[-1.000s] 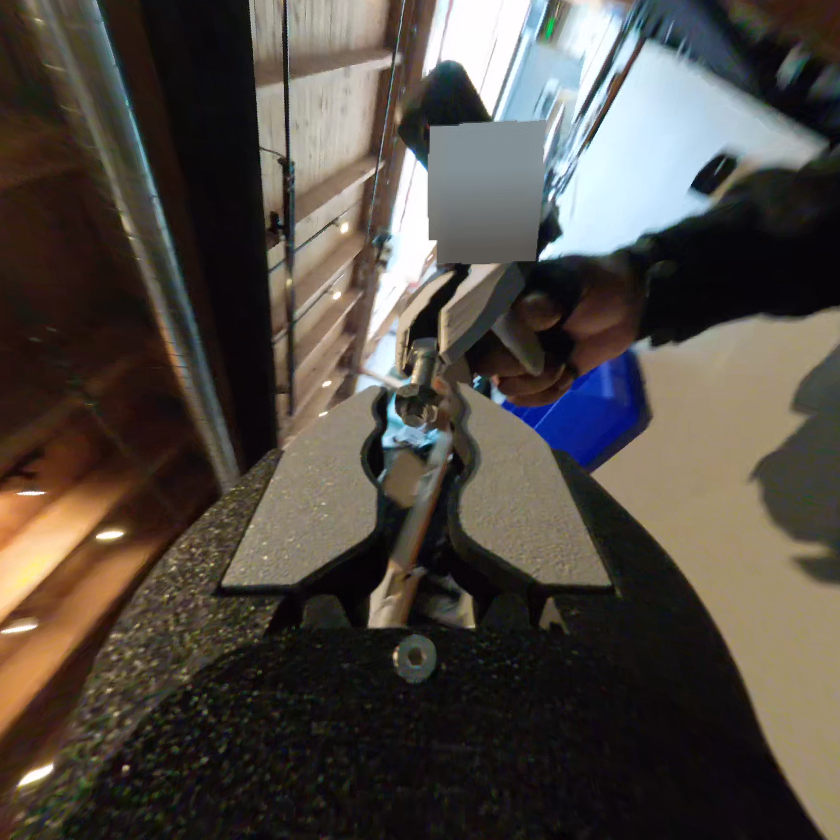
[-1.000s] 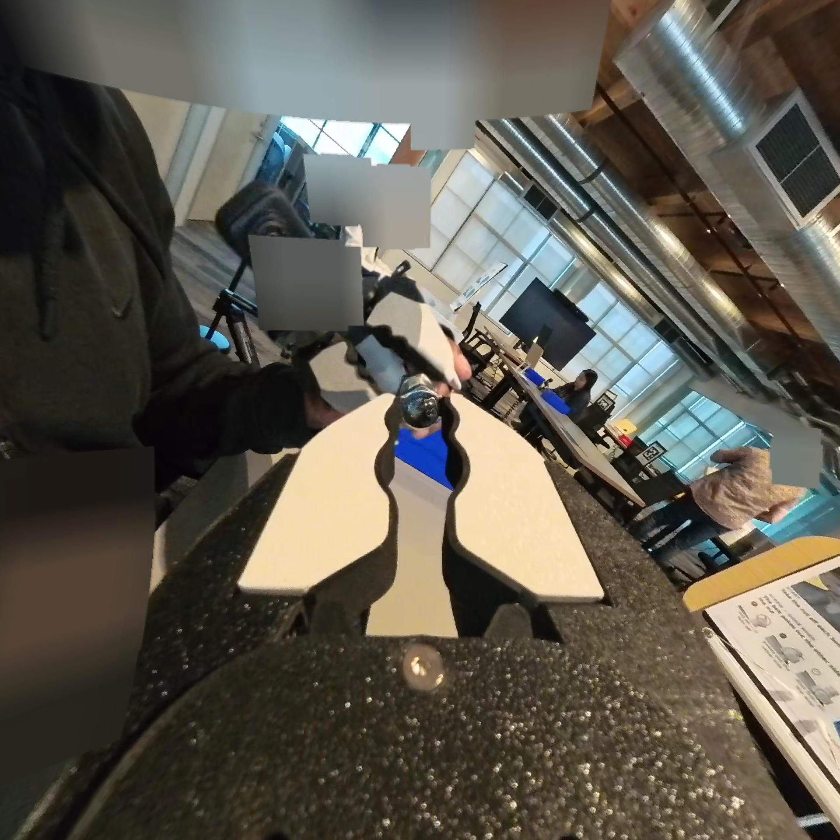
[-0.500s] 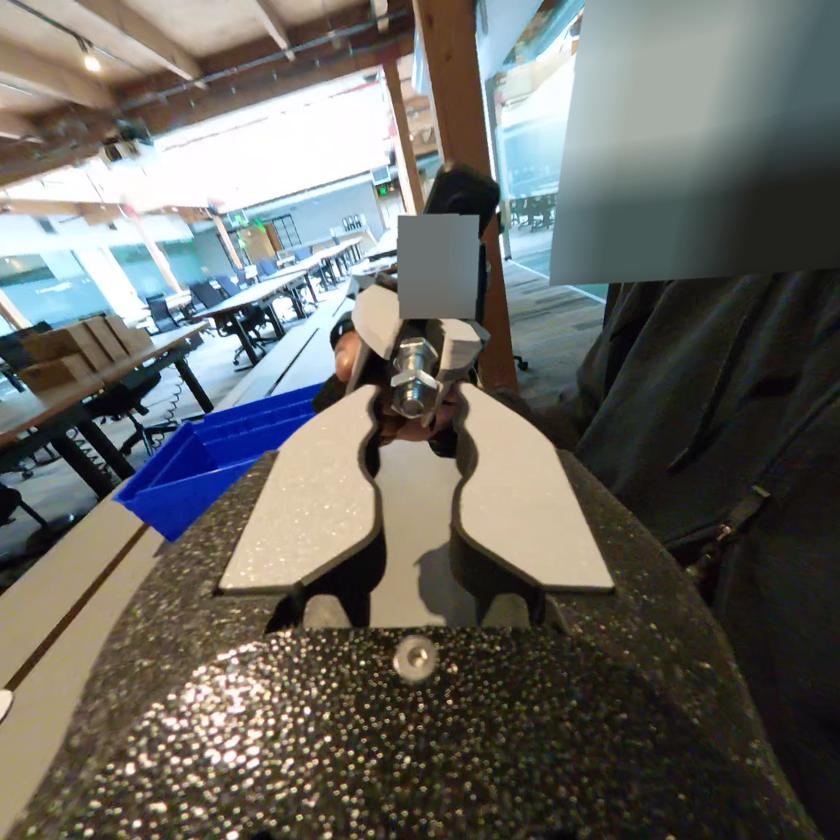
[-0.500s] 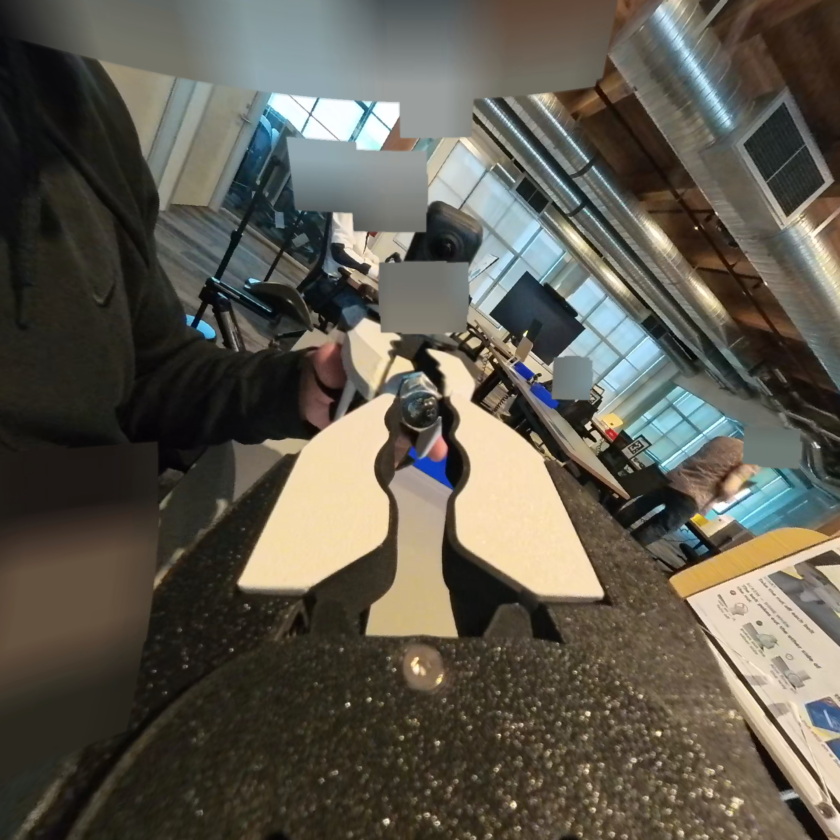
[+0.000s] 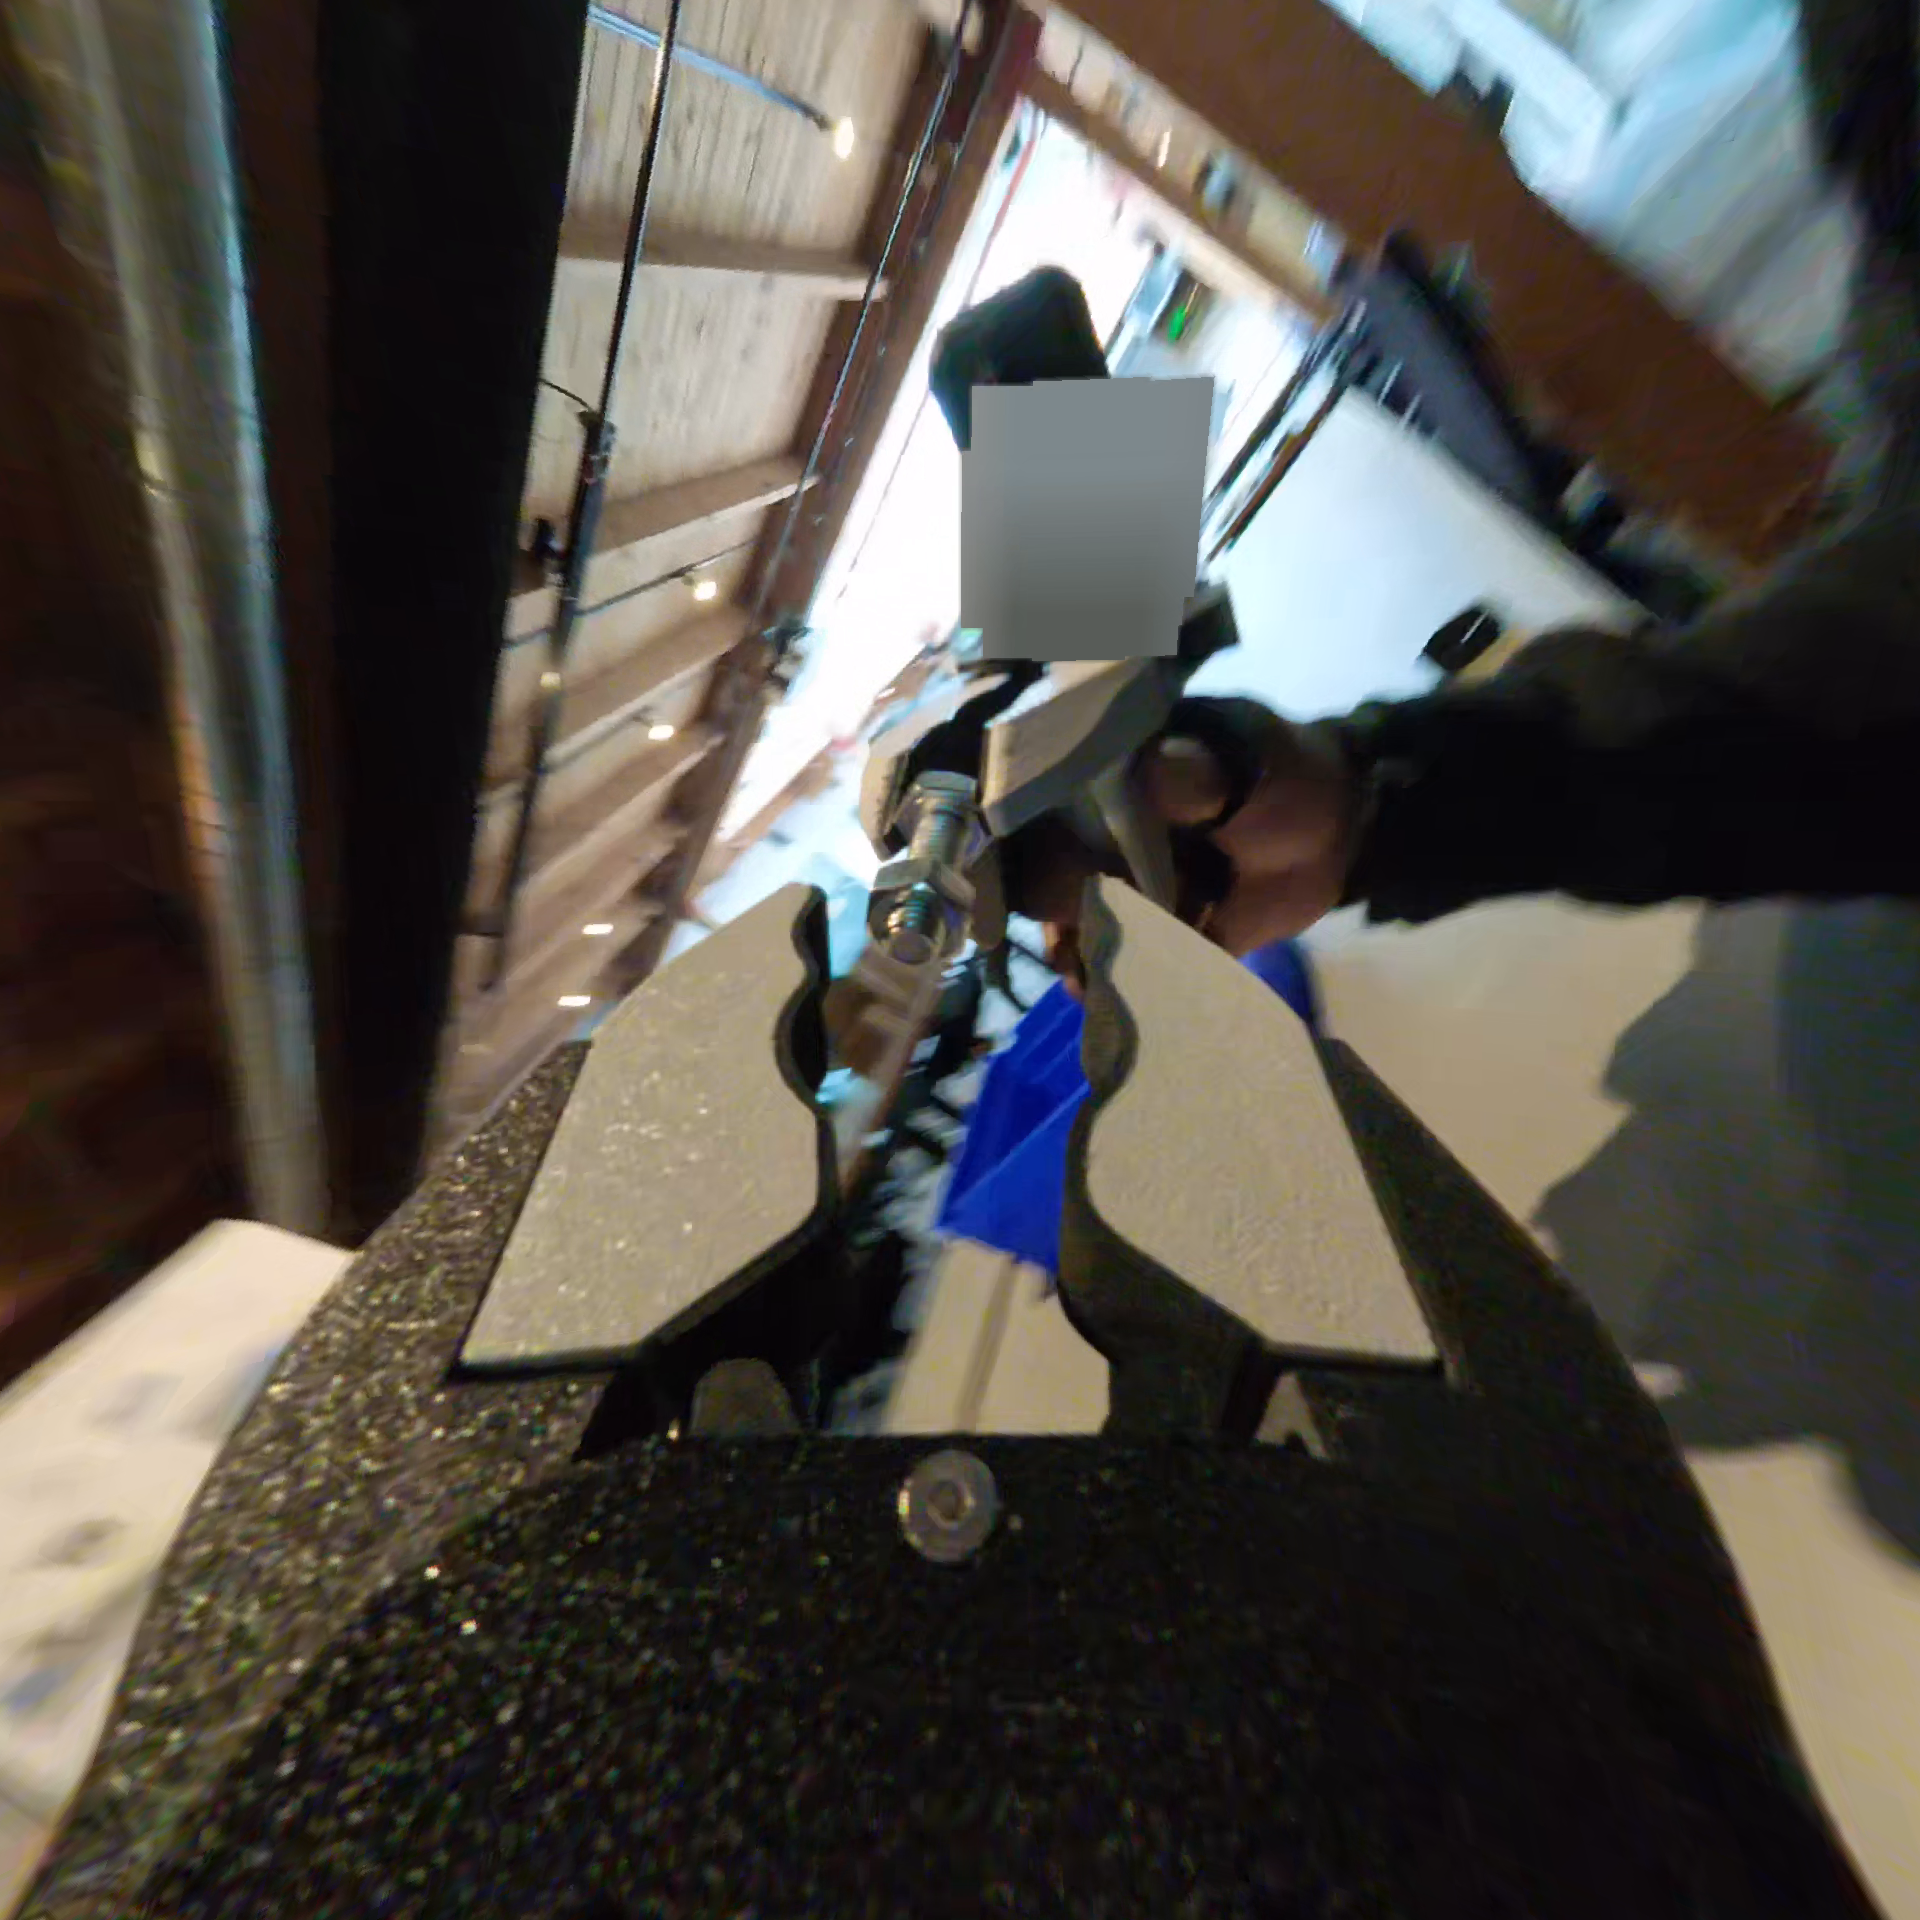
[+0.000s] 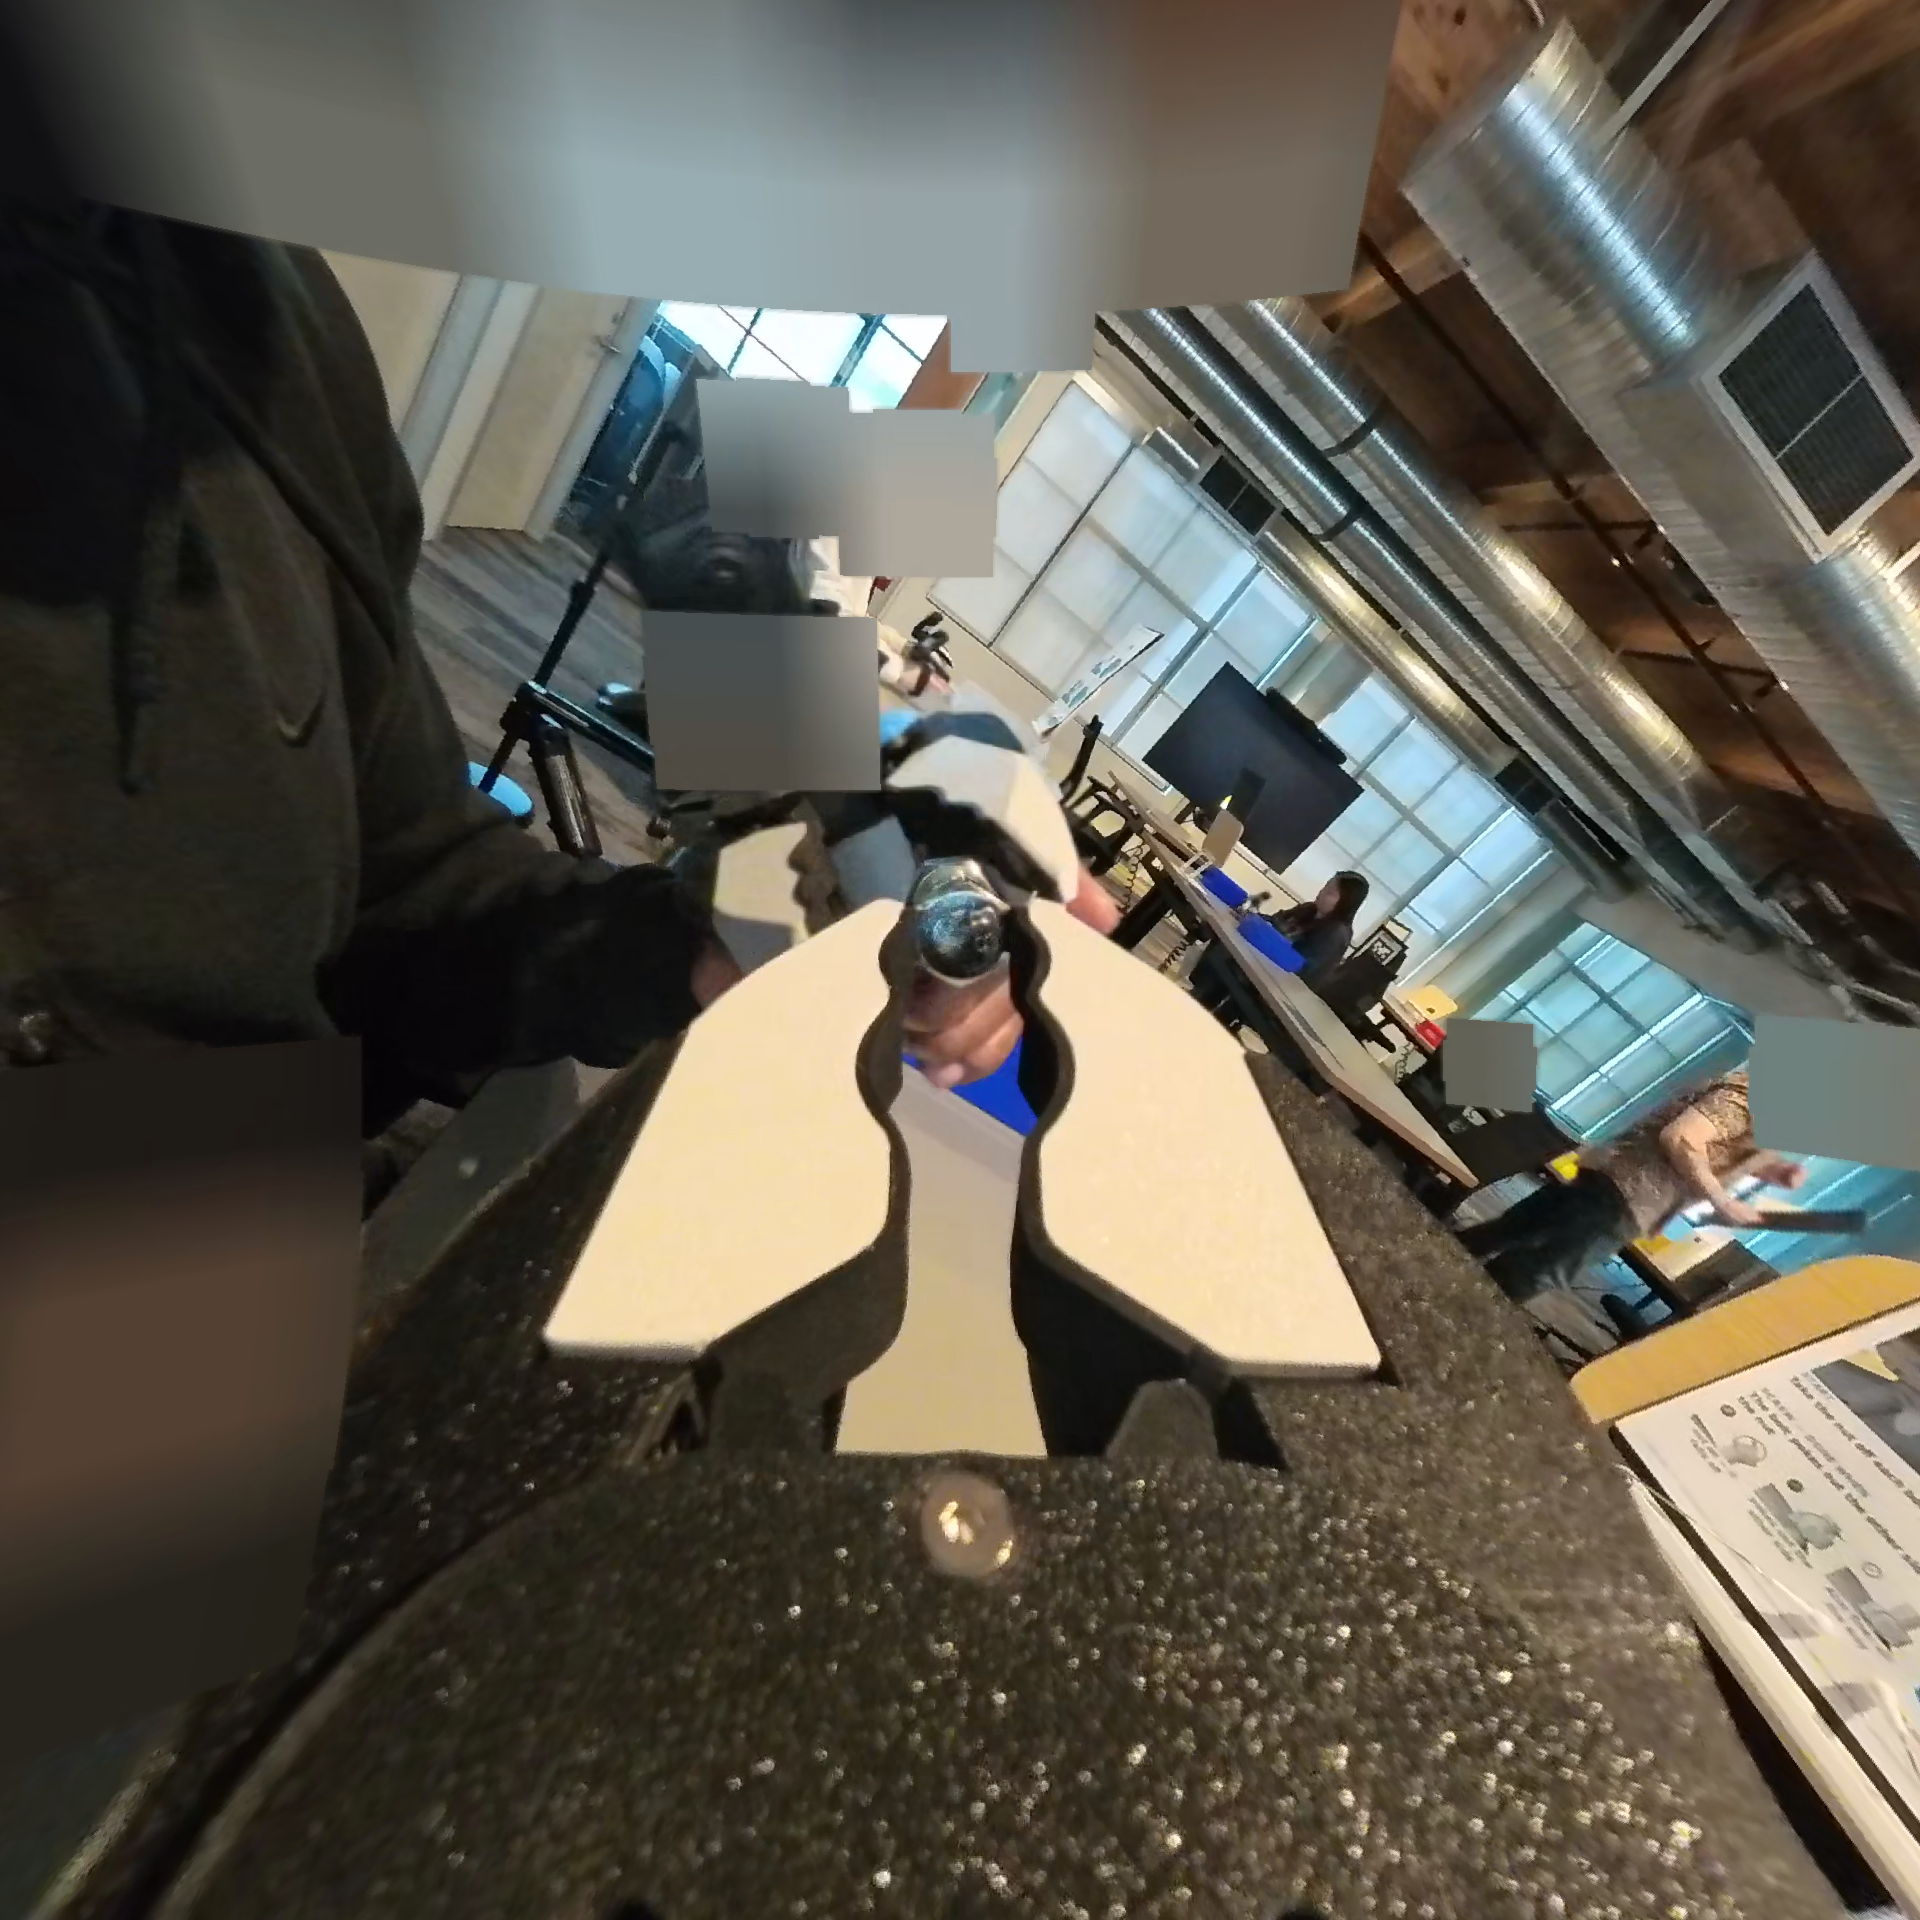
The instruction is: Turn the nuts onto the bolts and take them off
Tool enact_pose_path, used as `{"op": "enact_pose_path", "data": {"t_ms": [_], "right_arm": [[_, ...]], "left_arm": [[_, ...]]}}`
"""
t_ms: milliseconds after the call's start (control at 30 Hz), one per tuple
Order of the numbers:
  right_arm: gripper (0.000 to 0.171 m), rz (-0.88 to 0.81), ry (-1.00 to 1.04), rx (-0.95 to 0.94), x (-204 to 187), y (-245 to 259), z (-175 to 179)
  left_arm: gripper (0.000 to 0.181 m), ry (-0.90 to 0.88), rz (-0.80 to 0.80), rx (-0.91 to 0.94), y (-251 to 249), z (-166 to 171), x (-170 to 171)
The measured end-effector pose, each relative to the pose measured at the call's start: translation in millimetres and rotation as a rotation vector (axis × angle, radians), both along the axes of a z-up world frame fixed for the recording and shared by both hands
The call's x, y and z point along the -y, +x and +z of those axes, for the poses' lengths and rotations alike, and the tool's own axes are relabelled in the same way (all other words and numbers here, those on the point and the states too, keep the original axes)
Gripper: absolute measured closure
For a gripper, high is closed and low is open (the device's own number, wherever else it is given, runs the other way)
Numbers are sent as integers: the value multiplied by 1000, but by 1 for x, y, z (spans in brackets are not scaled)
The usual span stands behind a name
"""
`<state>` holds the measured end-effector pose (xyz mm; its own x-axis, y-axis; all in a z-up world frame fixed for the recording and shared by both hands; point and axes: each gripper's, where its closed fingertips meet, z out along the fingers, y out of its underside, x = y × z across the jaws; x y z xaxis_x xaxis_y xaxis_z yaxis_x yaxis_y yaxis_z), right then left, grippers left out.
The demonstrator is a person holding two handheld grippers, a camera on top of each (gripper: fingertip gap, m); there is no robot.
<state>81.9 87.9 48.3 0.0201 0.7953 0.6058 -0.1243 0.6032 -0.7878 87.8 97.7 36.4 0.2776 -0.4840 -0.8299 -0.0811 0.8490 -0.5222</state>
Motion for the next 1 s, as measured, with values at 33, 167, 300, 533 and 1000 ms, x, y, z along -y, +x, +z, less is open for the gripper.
{"op": "enact_pose_path", "data": {"t_ms": [33,167,300,533,1000], "right_arm": [[154,-4,0,-3,-1,1,1],[154,-18,6,-8,-3,3,2],[154,-44,24,7,-5,1,-1],[154,-53,28,14,-6,-1,-3],[154,-3,5,-3,1,0,0]], "left_arm": [[132,-104,-58,17,-1,2,0],[133,-476,-251,38,-6,8,-1],[137,-750,-361,0,-5,4,-3],[164,-709,-325,-38,-1,-2,-1],[137,-459,-223,44,-13,19,7]]}}
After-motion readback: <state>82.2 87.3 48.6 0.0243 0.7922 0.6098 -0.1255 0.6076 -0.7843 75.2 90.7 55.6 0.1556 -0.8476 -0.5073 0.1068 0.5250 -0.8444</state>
